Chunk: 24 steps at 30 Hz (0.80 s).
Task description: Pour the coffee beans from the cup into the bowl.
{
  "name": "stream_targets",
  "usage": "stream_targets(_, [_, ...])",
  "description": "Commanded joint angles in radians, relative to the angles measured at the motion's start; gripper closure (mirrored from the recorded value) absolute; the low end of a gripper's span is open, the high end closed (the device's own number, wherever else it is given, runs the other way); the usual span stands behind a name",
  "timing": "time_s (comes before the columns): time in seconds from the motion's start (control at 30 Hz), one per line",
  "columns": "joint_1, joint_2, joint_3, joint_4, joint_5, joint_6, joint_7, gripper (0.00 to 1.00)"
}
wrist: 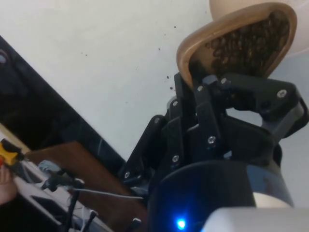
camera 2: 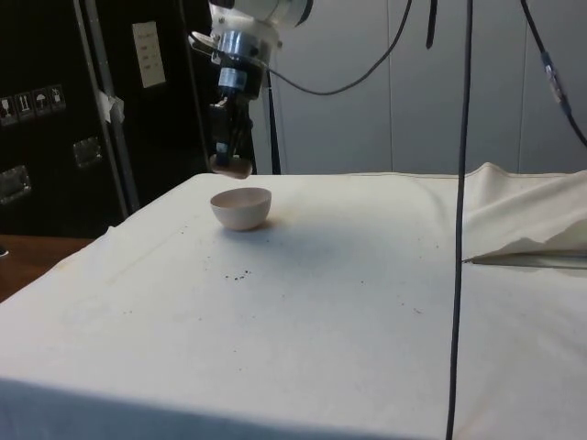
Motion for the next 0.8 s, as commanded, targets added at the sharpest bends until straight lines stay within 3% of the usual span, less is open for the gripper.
stream_targets(0.0, [-0.007,0.005,0.004,0.007,0.014,-0.016,-0.001,1.0])
stream_targets(0.17, [-0.008,0.01,-0.001,0.011,0.059,-0.038,-0.013,1.0])
stream_targets(0.2, [-0.001,0.006,-0.007,0.003,0.054,-0.027,-0.012,1.0])
stream_targets(0.23, [-0.008,0.011,-0.002,0.011,0.067,-0.041,-0.015,1.0])
stream_targets(0.43, [-0.012,0.024,-0.013,0.026,0.118,-0.08,-0.033,1.0])
stream_targets(0.47, [-0.002,0.021,-0.021,0.019,0.115,-0.069,-0.034,1.0])
stream_targets(0.5, [-0.011,0.026,-0.017,0.03,0.124,-0.087,-0.036,1.0])
stream_targets(0.7, [-0.015,0.042,-0.05,0.063,0.169,-0.156,-0.057,1.0])
stream_targets(0.73, [-0.014,0.044,-0.056,0.067,0.175,-0.166,-0.059,1.0])
stream_targets(0.77, [-0.004,0.042,-0.06,0.06,0.171,-0.15,-0.058,1.0])
